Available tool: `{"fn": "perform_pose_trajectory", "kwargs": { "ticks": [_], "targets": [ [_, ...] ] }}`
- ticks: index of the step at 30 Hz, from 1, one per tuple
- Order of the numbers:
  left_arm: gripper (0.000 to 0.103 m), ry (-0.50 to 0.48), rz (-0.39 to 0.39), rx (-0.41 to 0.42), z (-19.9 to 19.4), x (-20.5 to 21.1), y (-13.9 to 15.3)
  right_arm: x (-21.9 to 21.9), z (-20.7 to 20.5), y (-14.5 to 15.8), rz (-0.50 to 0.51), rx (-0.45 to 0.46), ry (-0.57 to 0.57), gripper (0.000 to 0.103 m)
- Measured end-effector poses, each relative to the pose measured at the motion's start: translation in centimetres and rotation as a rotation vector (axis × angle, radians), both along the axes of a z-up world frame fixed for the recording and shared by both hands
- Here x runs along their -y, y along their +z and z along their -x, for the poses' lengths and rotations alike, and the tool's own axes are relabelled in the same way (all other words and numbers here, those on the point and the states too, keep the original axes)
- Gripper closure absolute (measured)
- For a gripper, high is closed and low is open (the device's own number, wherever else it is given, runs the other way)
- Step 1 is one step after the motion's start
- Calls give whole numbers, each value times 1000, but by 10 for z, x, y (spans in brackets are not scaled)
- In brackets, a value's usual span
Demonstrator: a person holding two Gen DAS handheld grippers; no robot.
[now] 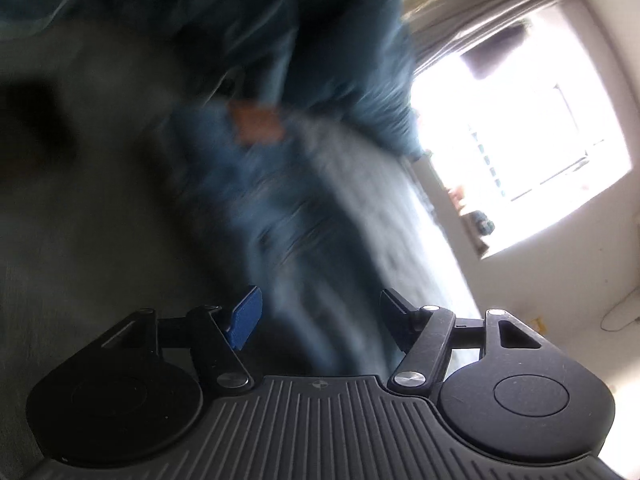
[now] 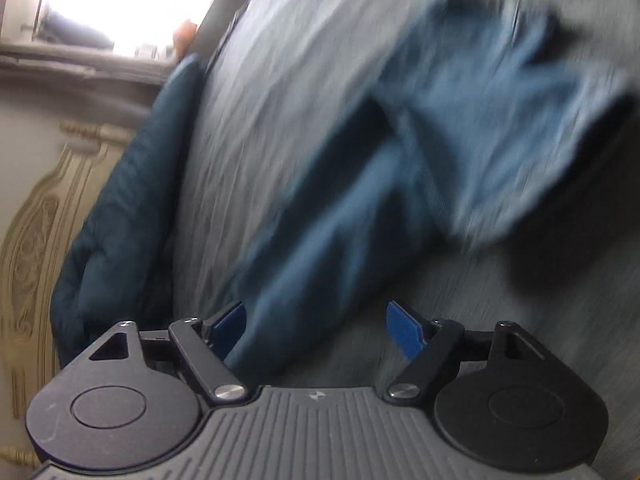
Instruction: Fold clothes
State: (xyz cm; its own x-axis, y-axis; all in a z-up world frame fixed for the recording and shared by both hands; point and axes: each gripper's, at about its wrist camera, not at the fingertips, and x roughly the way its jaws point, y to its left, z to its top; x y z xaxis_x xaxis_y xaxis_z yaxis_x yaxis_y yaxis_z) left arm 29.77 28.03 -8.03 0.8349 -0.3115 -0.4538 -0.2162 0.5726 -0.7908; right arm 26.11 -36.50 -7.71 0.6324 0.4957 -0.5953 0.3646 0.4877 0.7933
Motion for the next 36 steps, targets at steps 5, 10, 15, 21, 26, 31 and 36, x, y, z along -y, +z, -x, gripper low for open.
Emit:
{"fn": "perform_pose_trajectory", "kwargs": {
  "ticks": [5,10,15,21,26,31,36],
  "targets": [
    [36,85,11,-31,-16,3,-31,-16,-18,-26,-45,-20,-52,21],
    [37,188,26,20,-38,2,-38,5,-38,-41,-129,67,-205,23],
    [35,272,0,30,-53,11,-39,17,-53,-55,-216,131,-313,23],
    [72,366,-56,6,-54,23,-42,4,-60,-45,-43,177,-329,52],
    [82,355,-12,6,-47,15,-32,9,-57,-45,33,170,-337,93],
    [89,343,30,56,-32,15,-14,-4,-46,-13,132,193,-297,95],
    [90,299,68,100,15,15,2,-5,-6,21,184,223,-271,95]
  ]
}}
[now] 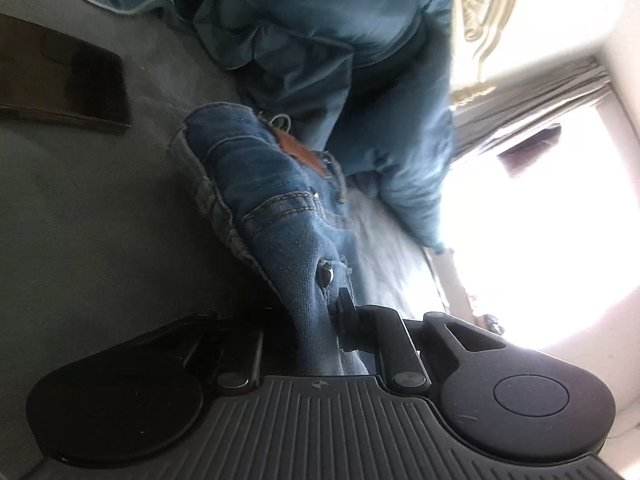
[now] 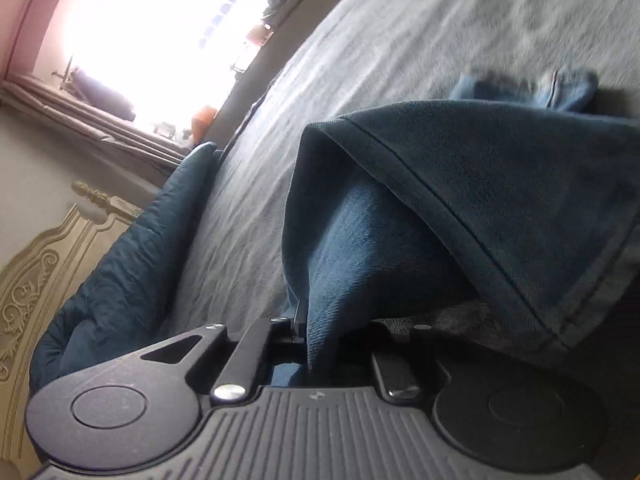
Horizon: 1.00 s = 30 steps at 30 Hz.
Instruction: Fold clothes
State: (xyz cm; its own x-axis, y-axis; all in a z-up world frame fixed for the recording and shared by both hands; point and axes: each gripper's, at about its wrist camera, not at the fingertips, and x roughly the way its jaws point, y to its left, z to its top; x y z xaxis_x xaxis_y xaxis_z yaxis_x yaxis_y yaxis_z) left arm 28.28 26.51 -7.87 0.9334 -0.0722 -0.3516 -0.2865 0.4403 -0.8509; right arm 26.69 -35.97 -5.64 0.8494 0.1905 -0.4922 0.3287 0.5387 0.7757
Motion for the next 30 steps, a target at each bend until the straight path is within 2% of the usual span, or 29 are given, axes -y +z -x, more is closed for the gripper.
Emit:
{"fn": "perform_pose_trajectory", "kwargs": {
  "ticks": [4,9,14,17,18,20,22,24,27,30],
  "targets": [
    [90,-41,-12,25,60,-2,9,1,48,18,12,-14,26,95],
    [90,-68,3,26,141,-11,5,2,133,30,7,-2,43,95],
    [90,-69,-10,4,200,-16,-23,-4,193,6,-8,-49,47,95],
    [87,-85,-10,-3,208,-19,-41,-3,201,-16,5,-155,84,85],
    [85,-91,-7,-2,210,-20,-47,-3,203,-18,21,-188,92,76],
    [81,-105,-32,6,211,-22,-49,-7,210,-11,71,-224,102,67],
    [75,-119,-77,11,211,-24,-47,-16,221,9,162,-245,131,40],
    [66,-127,-104,11,214,-28,-46,-32,235,34,309,-267,166,38],
    [62,-113,-87,21,224,-40,-48,-72,253,70,517,-260,244,37],
    [56,-73,-83,30,234,-51,-47,-130,248,99,615,-133,416,38]
  ]
}}
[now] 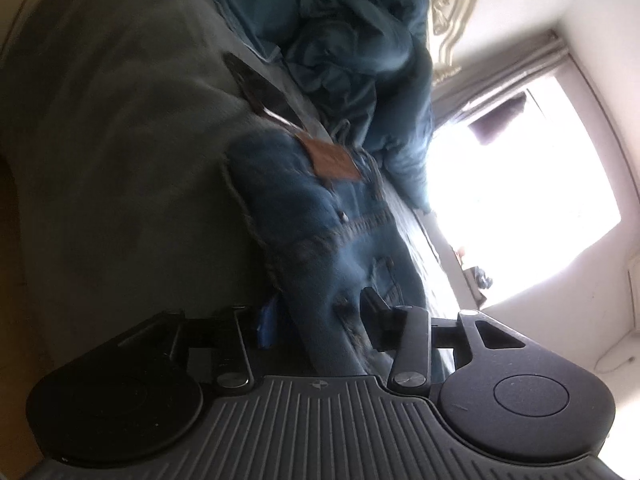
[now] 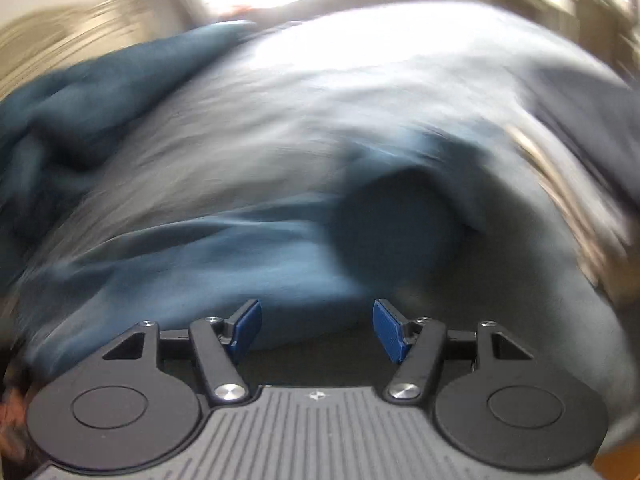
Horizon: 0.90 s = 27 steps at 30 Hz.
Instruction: Fold clothes
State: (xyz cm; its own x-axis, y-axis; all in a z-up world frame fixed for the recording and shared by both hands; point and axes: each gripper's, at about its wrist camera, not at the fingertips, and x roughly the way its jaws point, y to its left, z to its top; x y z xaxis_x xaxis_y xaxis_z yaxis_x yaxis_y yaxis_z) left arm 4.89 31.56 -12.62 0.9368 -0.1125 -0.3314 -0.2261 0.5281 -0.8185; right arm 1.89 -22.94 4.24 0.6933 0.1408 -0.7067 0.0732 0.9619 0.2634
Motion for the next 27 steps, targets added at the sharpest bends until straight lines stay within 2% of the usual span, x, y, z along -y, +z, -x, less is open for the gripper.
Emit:
{"fn": "perform_pose_trajectory", "kwargs": {
  "ticks": [2,4,7,9,11,17,19,20,22,24,27],
  "targets": [
    [46,43,-33,10,5,-5,2,-51,-20,16,14,95,184,38],
    [44,49,-45,11,3,-12,3,-109,-48,24,17,182,384,39],
    [40,66,-17,-4,-8,-21,-2,-206,-95,20,53,286,635,39],
    [40,78,-7,-38,-11,-24,-4,-269,-126,12,73,327,769,39],
    [40,81,5,-59,-18,-27,-7,-326,-156,-2,96,329,875,39],
    [45,62,-76,-69,-21,-23,-10,-416,-227,-51,175,168,962,42],
    [46,55,-95,-63,-20,-23,-10,-425,-235,-68,155,112,972,59],
    [46,54,-100,-59,-19,-22,-11,-427,-233,-73,147,113,978,66],
    [47,56,-124,-47,-19,-19,-12,-431,-222,-81,172,193,985,92],
    [48,68,-149,-33,-17,-15,-13,-432,-207,-83,211,282,975,98],
    [54,92,-177,-17,-15,-11,-6,-436,-196,-79,249,360,965,100]
  ]
}}
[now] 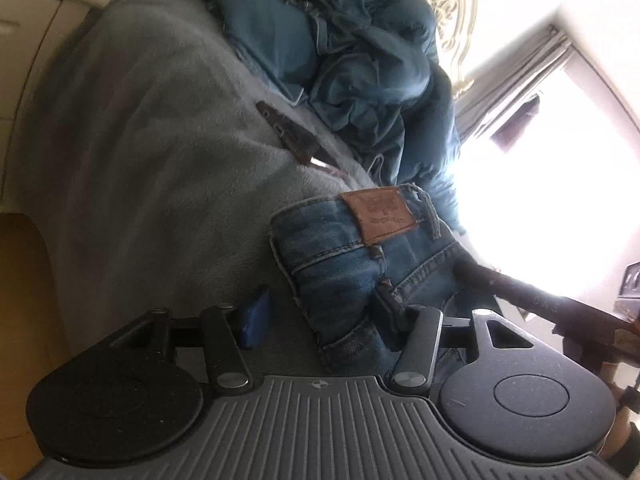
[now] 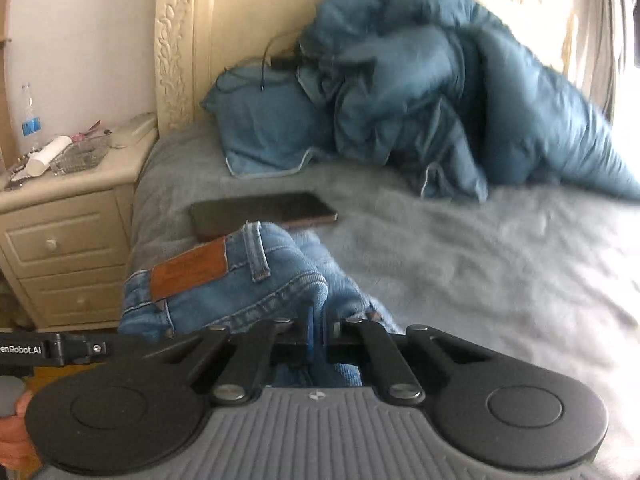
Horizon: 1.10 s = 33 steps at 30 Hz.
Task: Fold clothes
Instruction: 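Fold the waistband over the legs and open both grippers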
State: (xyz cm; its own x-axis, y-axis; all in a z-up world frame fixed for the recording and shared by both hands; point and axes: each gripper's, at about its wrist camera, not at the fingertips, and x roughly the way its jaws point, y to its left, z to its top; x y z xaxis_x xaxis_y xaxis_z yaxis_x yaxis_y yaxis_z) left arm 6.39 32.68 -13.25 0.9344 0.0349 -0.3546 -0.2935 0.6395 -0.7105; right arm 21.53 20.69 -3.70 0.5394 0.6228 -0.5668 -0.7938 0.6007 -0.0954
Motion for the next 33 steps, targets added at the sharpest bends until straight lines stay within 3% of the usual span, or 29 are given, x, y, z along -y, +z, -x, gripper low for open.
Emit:
{"fn": "perform_pose_trajectory", "kwargs": {
  "ticks": [3,7,13,16,20,22,24,30,33],
  "targets": [
    [57,23,-41,24,1,0,12,-7,1,14,-5,56,8,100],
    [56,23,-43,-15,-5,-5,10,-19,-11,22,-18,83,10,103],
    [54,35,-51,-33,2,-3,10,-41,-41,-15,52,35,-31,103],
    [54,59,-97,-30,9,-5,19,-17,-47,0,-65,-32,-48,102],
    [52,86,-193,23,14,-10,41,44,-39,38,-199,-50,-57,98],
    [51,53,-258,41,4,-8,53,68,-32,46,-188,-58,-48,76],
    [48,-18,-304,41,-12,-1,63,88,-24,49,-160,-63,-37,61],
    [47,-205,-448,17,-62,29,78,86,-13,7,90,-50,-41,61],
    [47,-243,-538,-34,-87,42,75,89,-19,-12,150,-71,-78,61]
  ]
}}
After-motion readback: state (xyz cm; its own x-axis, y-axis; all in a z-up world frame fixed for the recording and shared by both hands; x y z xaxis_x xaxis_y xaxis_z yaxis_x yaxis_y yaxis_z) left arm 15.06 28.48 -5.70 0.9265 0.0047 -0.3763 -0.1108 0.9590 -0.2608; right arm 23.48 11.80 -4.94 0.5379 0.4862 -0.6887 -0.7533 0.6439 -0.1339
